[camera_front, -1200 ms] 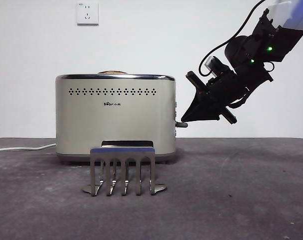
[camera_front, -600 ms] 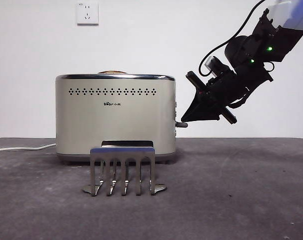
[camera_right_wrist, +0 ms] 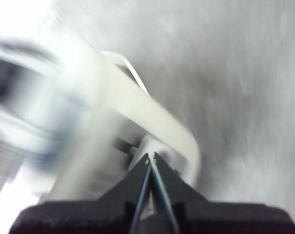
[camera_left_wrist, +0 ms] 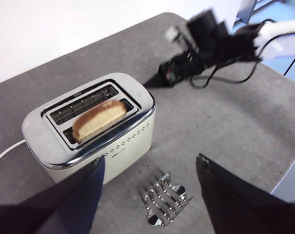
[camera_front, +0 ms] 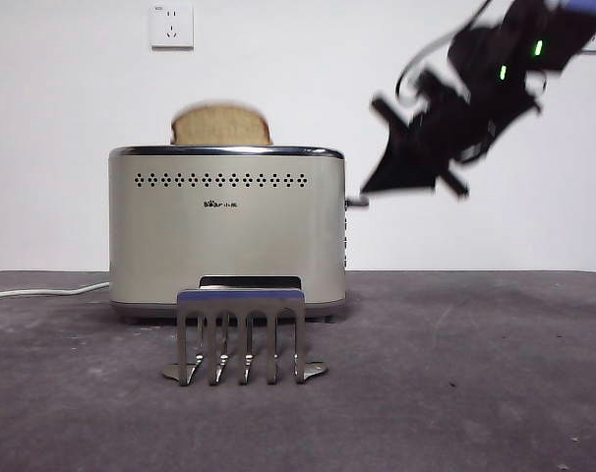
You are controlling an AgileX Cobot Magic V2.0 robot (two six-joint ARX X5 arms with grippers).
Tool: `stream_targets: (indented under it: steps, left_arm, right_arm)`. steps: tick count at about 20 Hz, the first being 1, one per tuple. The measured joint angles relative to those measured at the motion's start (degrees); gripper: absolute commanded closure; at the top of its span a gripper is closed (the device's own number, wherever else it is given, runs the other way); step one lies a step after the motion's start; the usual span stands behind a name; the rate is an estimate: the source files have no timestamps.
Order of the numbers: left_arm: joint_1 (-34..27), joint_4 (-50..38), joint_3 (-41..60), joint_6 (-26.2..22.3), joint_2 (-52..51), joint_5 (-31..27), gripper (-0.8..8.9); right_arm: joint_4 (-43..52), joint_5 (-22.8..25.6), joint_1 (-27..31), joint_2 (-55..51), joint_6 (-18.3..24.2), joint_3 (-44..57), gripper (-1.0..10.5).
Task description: Pick up a slice of bread from the rack,put the bread on the toaster,press the button
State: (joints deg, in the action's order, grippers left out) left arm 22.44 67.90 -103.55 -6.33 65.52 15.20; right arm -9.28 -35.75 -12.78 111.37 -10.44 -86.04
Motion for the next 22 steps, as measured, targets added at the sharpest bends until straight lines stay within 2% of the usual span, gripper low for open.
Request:
stream_targets:
  steps: [3, 5, 9, 17, 19, 22]
  left_arm:
    - [0.0, 0.0, 0.0, 0.0, 0.0, 0.0, 4.99]
    - [0.0, 0.0, 0.0, 0.0, 0.0, 0.0, 4.99]
    - [0.0, 1.6, 0.0, 0.0, 0.0, 0.0, 4.99]
    - [0.0, 5.2, 0.0, 0.0, 0.0, 0.0, 4.99]
    - [0.0, 6.6, 0.0, 0.0, 0.0, 0.0, 5.0]
    - [0.0, 8.5, 0.0, 0.0, 0.0, 0.0, 5.0]
  right_arm:
    - [-3.3, 0.0, 0.4, -8.3, 0.4, -0.6, 9.6]
    - [-9.4, 0.0, 0.4, -13.6, 1.6, -0.7, 9.6]
    - [-27.6, 0.0, 0.3, -24.2, 7.4, -0.7, 9.6]
    - [-55.2, -0.2, -0.8, -38.0, 18.4, -0.7, 9.6]
    - [-60.5, -0.2, -0.8, -41.4, 20.5, -0.7, 9.6]
    - [-63.2, -0.2, -0.8, -45.5, 22.6, -0.7, 9.6]
